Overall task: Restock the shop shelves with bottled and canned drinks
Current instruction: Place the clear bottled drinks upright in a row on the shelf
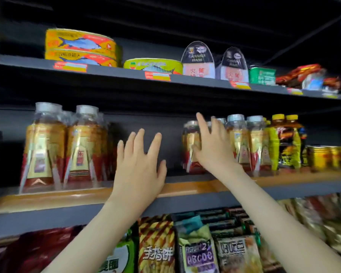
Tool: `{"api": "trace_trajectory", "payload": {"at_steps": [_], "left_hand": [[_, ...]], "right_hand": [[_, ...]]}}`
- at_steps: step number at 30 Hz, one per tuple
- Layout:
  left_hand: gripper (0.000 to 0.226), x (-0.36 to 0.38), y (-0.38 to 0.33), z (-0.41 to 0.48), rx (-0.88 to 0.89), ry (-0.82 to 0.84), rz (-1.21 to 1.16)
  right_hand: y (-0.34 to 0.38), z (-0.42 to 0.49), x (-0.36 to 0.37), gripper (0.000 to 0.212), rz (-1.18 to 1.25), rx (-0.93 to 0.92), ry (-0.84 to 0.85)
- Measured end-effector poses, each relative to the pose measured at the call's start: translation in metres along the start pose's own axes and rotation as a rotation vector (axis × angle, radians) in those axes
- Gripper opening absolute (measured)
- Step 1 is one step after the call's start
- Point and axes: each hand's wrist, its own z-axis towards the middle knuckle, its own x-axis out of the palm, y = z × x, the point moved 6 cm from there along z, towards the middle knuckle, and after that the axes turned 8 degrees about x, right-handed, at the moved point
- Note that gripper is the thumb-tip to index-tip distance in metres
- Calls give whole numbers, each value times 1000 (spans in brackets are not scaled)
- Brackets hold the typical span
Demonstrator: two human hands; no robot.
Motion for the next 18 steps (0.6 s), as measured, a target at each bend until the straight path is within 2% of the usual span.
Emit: {"api": "trace_trajectory", "payload": {"at_steps": [3, 6, 9, 15, 18], "left_hand": [[59, 24, -52, 25, 36, 0, -12], [57, 46, -95, 41, 48, -24, -30], [51, 65, -119, 47, 25, -4, -24], [54, 70, -123, 50, -12, 6, -11], [56, 62, -124, 48, 9, 16, -46]], "right_hand": [[-70, 11, -5, 94, -145, 147, -4], [-104, 16, 2, 100, -124, 165, 91], [-104, 17, 4, 98, 29, 79, 88], [-101, 13, -6, 93, 377, -79, 77], [-98, 6, -20, 91, 497, -149, 1]]}}
